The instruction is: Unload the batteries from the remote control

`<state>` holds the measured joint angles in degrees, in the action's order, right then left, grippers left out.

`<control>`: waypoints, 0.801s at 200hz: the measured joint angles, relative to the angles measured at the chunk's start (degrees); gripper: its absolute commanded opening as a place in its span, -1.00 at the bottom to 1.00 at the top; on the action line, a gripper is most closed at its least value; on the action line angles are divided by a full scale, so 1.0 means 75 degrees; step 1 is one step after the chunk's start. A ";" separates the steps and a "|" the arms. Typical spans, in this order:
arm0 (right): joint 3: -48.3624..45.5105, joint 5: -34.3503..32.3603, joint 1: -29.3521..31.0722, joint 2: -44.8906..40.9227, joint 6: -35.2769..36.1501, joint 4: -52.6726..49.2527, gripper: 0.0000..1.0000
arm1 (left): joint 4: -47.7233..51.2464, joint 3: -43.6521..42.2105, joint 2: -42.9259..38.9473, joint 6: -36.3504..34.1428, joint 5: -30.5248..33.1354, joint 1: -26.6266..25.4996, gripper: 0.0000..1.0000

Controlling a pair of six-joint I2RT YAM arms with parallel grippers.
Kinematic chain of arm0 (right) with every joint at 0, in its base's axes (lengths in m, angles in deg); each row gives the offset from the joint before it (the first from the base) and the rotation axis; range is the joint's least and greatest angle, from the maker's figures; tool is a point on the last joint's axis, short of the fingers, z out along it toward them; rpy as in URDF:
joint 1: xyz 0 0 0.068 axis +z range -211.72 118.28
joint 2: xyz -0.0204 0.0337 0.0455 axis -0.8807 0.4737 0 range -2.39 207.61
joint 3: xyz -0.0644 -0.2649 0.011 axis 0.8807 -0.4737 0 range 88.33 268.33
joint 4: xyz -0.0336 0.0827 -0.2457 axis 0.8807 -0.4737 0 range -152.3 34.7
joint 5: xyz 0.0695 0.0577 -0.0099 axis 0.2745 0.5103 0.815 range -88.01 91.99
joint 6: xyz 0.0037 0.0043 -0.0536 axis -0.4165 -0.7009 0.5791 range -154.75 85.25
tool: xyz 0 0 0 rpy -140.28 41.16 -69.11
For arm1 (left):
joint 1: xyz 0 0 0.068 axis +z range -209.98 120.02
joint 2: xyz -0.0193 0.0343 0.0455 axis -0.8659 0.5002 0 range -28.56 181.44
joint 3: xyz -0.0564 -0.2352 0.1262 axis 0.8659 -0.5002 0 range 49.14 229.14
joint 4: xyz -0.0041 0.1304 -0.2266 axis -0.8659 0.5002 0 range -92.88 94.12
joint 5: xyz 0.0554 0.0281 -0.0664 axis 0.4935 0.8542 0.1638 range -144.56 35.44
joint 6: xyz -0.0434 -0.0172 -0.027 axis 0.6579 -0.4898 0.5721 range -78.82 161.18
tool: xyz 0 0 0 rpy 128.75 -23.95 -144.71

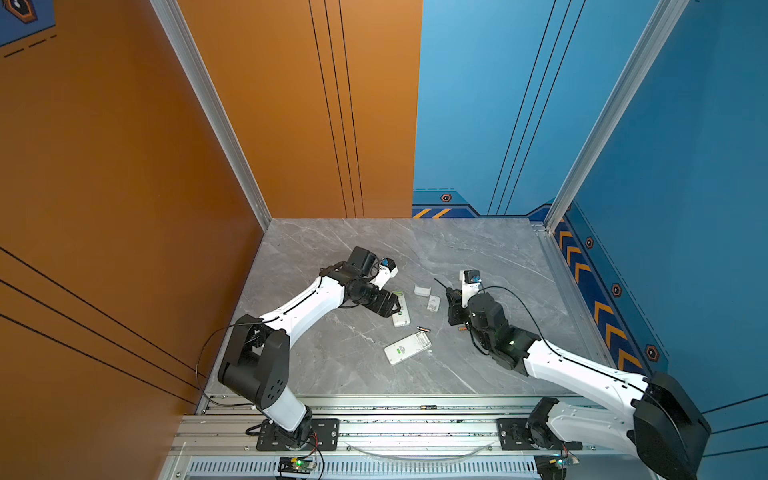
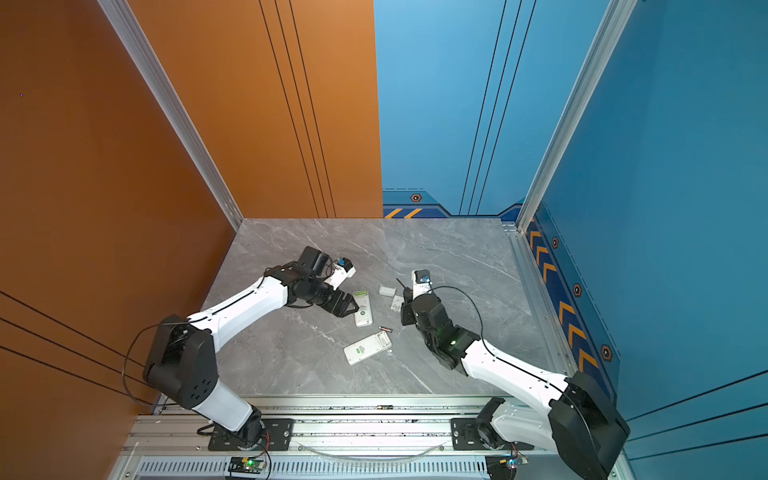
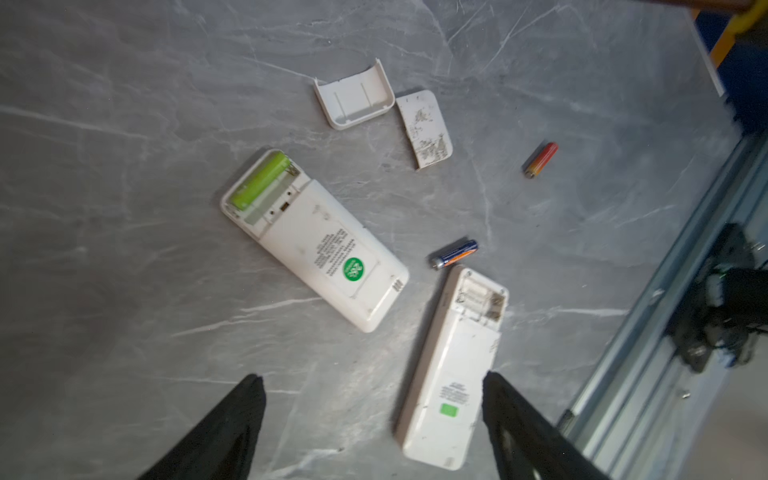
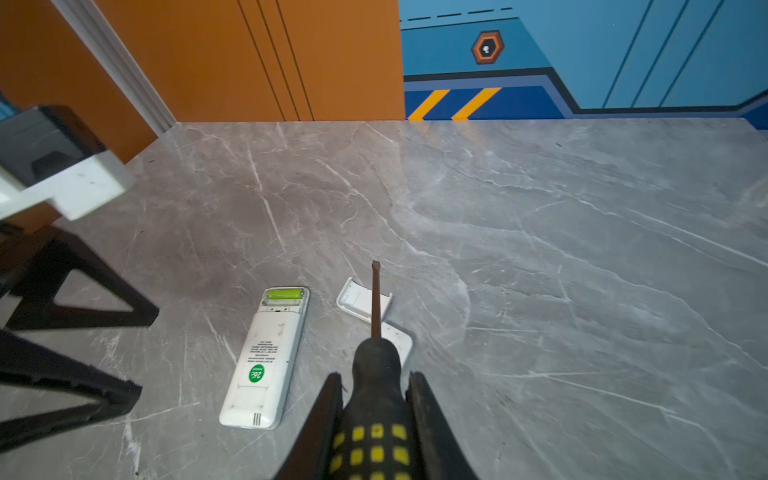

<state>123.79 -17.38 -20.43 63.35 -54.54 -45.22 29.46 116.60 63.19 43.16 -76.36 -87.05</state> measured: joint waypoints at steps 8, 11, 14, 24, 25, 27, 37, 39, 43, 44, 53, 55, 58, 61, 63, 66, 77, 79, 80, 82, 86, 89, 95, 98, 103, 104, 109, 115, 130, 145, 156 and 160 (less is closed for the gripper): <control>0.0058 0.0087 -0.0187 -0.0149 -0.0032 -0.0248 -1.00 | 0.0009 0.0017 0.0012 0.0650 0.0067 -0.0187 0.67; 0.0079 0.0125 -0.0254 -0.0204 -0.0055 -0.0335 -1.00 | 0.0012 0.0023 0.0026 0.0935 0.0114 -0.0262 0.66; 0.0096 0.0166 -0.0341 -0.0274 -0.0085 -0.0431 -1.00 | 0.0020 0.0032 0.0047 0.1169 0.0169 -0.0321 0.65; 0.0122 0.0219 -0.0530 -0.0423 -0.0111 -0.0627 -1.00 | 0.0099 0.0117 0.0160 0.1947 0.0350 -0.0530 0.58; 0.0125 0.0224 -0.0542 -0.0434 -0.0114 -0.0632 -1.00 | 0.0102 0.0122 0.0172 0.1999 0.0367 -0.0542 0.58; 0.0131 0.0233 -0.0577 -0.0460 -0.0122 -0.0682 -1.00 | 0.0111 0.0140 0.0207 0.2162 0.0417 -0.0574 0.57; 0.0166 0.0312 -0.0673 -0.0542 -0.0146 -0.0839 -1.00 | 0.0207 0.0233 0.0376 0.2830 0.0697 -0.0697 0.60; 0.0172 0.0335 -0.0682 -0.0548 -0.0146 -0.0860 -1.00 | 0.0210 0.0242 0.0399 0.2940 0.0746 -0.0708 0.65; 0.0195 0.0367 -0.0705 -0.0554 -0.0149 -0.0918 -1.00 | 0.0236 0.0265 0.0469 0.3206 0.0880 -0.0734 0.70; 0.0198 0.0379 -0.0708 -0.0554 -0.0149 -0.0933 -1.00 | 0.0245 0.0268 0.0493 0.3281 0.0912 -0.0743 0.70; 0.0227 0.0455 -0.0734 -0.0554 -0.0163 -0.0985 -1.00 | 0.0303 0.0286 0.0641 0.3777 0.1192 -0.0781 0.85; 0.0230 0.0484 -0.0746 -0.0554 -0.0163 -0.1003 -1.00 | 0.0318 0.0289 0.0662 0.3888 0.1239 -0.0793 0.86; 0.0236 0.0527 -0.0758 -0.0554 -0.0166 -0.1017 -1.00 | 0.0367 0.0303 0.0726 0.4036 0.1335 -0.0813 0.88; 0.0236 0.0568 -0.0769 -0.0554 -0.0166 -0.1020 -1.00 | 0.0431 0.0329 0.0778 0.4159 0.1437 -0.0839 0.90; 0.0236 0.0586 -0.0775 -0.0554 -0.0166 -0.1023 -1.00 | 0.0466 0.0350 0.0816 0.4275 0.1510 -0.0848 0.91; 0.0236 0.0621 -0.0793 -0.0554 -0.0166 -0.1026 -1.00 | 0.0513 0.0382 0.0883 0.4313 0.1600 -0.0860 0.92; 0.0236 0.0734 -0.0845 -0.0551 -0.0169 -0.1035 -1.00 | 0.0682 0.0583 0.1160 0.4657 0.1929 -0.0953 0.93; 0.0236 0.0758 -0.0863 -0.0551 -0.0169 -0.1035 -1.00 | 0.0711 0.0629 0.1221 0.4692 0.1988 -0.0976 0.93; 0.0236 0.0764 -0.0868 -0.0551 -0.0169 -0.1035 -1.00 | 0.0723 0.0647 0.1241 0.4701 0.2008 -0.0985 0.93; 0.0236 0.0781 -0.0877 -0.0551 -0.0169 -0.1032 -1.00 | 0.0761 0.0699 0.1294 0.4750 0.2063 -0.1011 0.94; 0.0236 0.0804 -0.0901 -0.0551 -0.0169 -0.1032 -1.00 | 0.0796 0.0778 0.1393 0.4826 0.2142 -0.1061 0.94; 0.0236 0.0833 -0.0915 -0.0551 -0.0169 -0.1032 -1.00 | 0.0839 0.0860 0.1475 0.4890 0.2224 -0.1107 0.94; 0.0236 0.0877 -0.0947 -0.0551 -0.0169 -0.1032 -1.00 | 0.0868 0.0968 0.1603 0.4963 0.2337 -0.1183 0.95; 0.0236 0.0915 -0.0965 -0.0551 -0.0169 -0.1032 -1.00 | 0.0895 0.1043 0.1673 0.5030 0.2404 -0.1230 0.94; 0.0236 0.0962 -0.0985 -0.0551 -0.0169 -0.1032 -1.00 | 0.0933 0.1139 0.1763 0.5103 0.2483 -0.1288 0.94; 0.0236 0.0962 -0.0988 -0.0551 -0.0169 -0.1029 -1.00 | 0.0935 0.1154 0.1778 0.5112 0.2495 -0.1297 0.94; 0.0236 0.1000 -0.1014 -0.0551 -0.0172 -0.1029 -1.00 | 0.0994 0.1274 0.1883 0.5182 0.2567 -0.1355 0.94; 0.0236 0.1046 -0.1035 -0.0548 -0.0175 -0.1017 -1.00 | 0.1067 0.1416 0.1996 0.5237 0.2646 -0.1413 0.93; 0.0236 0.1183 -0.1087 -0.0525 -0.0204 -0.1005 -1.00 | 0.1303 0.1868 0.2326 0.5327 0.2900 -0.1545 0.81; 0.0236 0.1271 -0.1128 -0.0493 -0.0230 -0.1000 -1.00 | 0.1466 0.2189 0.2602 0.5359 0.3089 -0.1609 0.75; 0.0233 0.1370 -0.1166 -0.0490 -0.0259 -0.1000 -1.00 | 0.1600 0.2352 0.2789 0.5383 0.3217 -0.1652 0.62; 0.0233 0.1378 -0.1177 -0.0490 -0.0265 -0.0997 -1.00 | 0.1632 0.2387 0.2859 0.5421 0.3264 -0.1652 0.61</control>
<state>125.54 -7.04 -29.26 59.68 -56.53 -52.69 41.70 134.50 84.63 83.81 -51.88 -99.45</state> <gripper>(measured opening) 0.259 0.842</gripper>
